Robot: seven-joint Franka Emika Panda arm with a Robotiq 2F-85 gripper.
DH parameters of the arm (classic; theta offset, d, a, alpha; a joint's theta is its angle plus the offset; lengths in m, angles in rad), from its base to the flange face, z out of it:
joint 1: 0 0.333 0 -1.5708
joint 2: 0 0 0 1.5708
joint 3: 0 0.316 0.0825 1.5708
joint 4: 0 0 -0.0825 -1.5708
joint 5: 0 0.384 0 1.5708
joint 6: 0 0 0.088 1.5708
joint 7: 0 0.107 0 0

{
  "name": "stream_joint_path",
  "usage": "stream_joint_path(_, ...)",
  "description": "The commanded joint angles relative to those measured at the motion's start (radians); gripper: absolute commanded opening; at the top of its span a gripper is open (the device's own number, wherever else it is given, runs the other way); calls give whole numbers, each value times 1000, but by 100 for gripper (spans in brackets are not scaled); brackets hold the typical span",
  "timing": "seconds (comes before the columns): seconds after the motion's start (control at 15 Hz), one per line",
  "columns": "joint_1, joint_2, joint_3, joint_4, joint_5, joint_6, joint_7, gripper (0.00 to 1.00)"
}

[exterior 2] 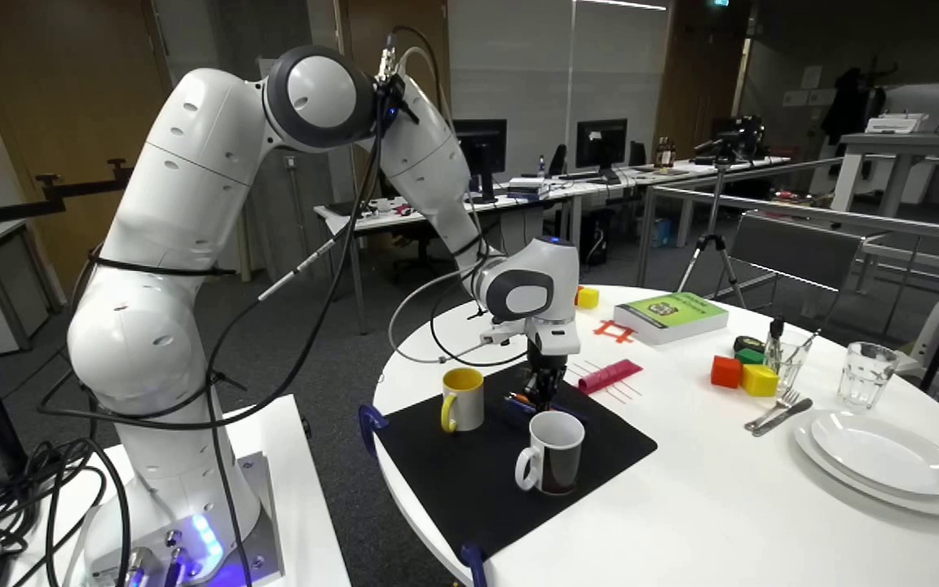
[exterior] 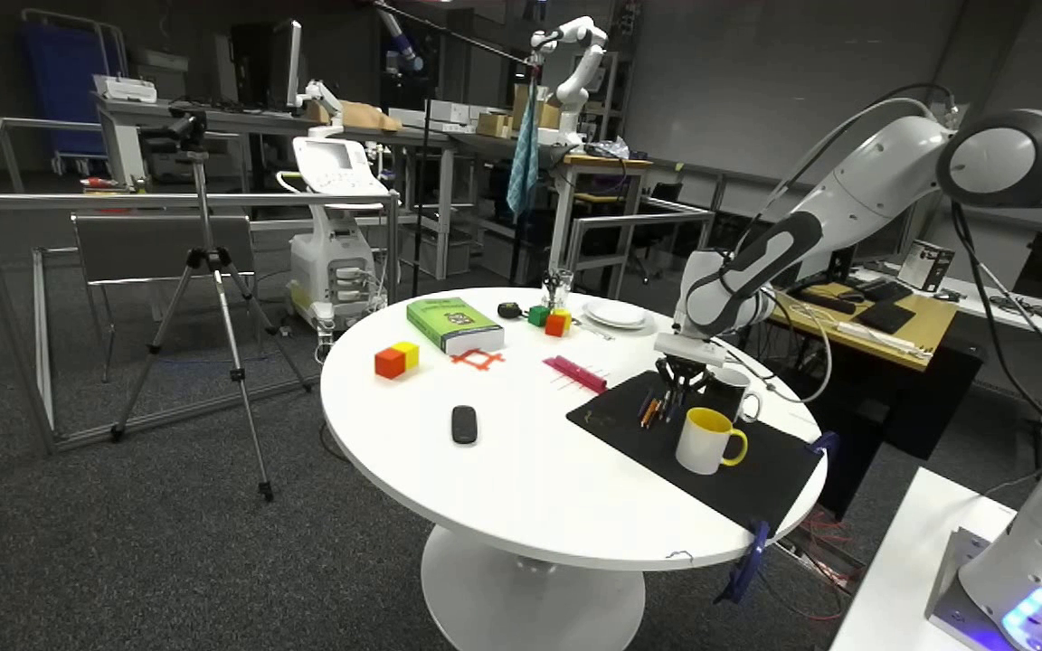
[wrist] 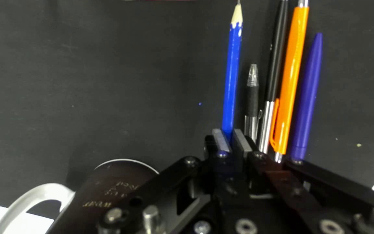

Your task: Place the pencil in the white mug with the eraser down

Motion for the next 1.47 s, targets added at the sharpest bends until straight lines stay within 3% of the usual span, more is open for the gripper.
stream_joint_path(0.0, 13, -59, -16, -23, -26, 21, 16, 2)
stream_joint_path(0.53, 13, -235, -16, -112, -38, 61, 22, 2)
stream_joint_path(1.0, 23, -415, 1, -263, -179, 64, 77, 2)
stream_joint_path(1.4, -18, -552, 80, -360, -94, 22, 63, 2)
